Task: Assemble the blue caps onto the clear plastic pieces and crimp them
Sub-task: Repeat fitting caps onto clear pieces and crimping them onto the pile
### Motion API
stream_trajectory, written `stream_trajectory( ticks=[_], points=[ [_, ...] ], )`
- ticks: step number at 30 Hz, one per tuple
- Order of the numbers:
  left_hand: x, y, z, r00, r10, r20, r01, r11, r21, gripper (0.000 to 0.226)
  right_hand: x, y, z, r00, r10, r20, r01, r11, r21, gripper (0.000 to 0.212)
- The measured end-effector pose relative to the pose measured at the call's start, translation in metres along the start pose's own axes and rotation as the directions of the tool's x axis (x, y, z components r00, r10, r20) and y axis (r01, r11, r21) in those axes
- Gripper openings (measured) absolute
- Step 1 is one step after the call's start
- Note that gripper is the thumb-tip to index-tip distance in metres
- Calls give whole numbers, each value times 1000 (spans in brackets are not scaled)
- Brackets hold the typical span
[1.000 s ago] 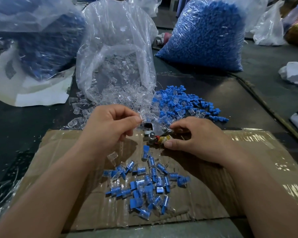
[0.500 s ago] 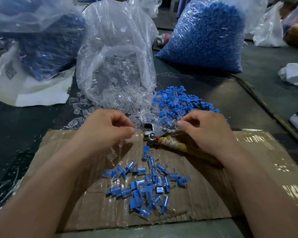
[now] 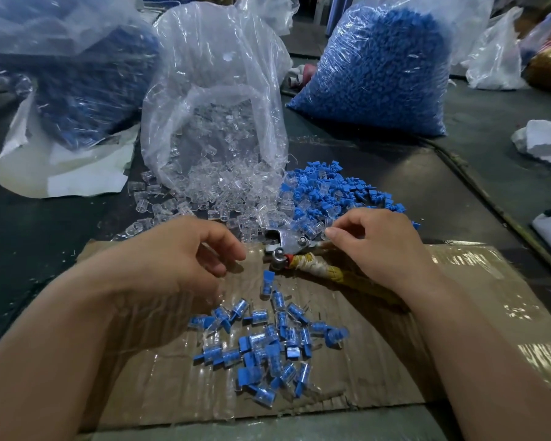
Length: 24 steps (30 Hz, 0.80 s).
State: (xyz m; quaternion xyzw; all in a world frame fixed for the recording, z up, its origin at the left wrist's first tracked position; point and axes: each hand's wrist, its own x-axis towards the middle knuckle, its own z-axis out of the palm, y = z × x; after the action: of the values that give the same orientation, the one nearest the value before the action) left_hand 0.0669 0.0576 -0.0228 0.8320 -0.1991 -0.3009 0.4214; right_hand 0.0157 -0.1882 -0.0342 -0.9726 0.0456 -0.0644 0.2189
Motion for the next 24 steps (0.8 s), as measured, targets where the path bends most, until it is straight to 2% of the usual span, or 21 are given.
stream_trajectory(
  ticks=[2, 7, 10, 12, 15, 19, 21, 24],
  points=[
    [1, 1, 2, 998, -34, -54, 31, 997, -70, 36, 0, 1, 0, 1000, -2, -5, 2, 1000, -1, 12],
    [6, 6, 7, 962, 31, -273, -53, 996, -72, 26, 1, 2, 0, 999, 6, -34, -6, 1000, 0, 11],
    [7, 11, 14, 932, 30, -361, -109, 974, -199, 18, 3, 5, 1, 994, 13, -104, -11, 1000, 18, 10],
    [7, 14, 22, 921, 23, -389, -158, 934, -320, 15, 6, 5, 3, 989, 0, -149, 3, 1000, 18, 11],
    [7, 20, 33, 913, -9, -408, -228, 818, -528, 15, 11, 4, 6, 985, -50, -165, 51, 999, 1, 18],
    [6, 26, 42, 906, 41, -421, -274, 815, -510, 16, 18, 0, 17, 990, -136, -26, 134, 989, -57, 31],
    [6, 27, 44, 907, 56, -418, -280, 822, -497, 17, 20, 2, 20, 992, -120, 24, 122, 990, -71, 33],
    [6, 26, 46, 900, 51, -432, -287, 816, -502, 18, 22, 7, 20, 998, -55, 15, 56, 997, -49, 25]
  ],
)
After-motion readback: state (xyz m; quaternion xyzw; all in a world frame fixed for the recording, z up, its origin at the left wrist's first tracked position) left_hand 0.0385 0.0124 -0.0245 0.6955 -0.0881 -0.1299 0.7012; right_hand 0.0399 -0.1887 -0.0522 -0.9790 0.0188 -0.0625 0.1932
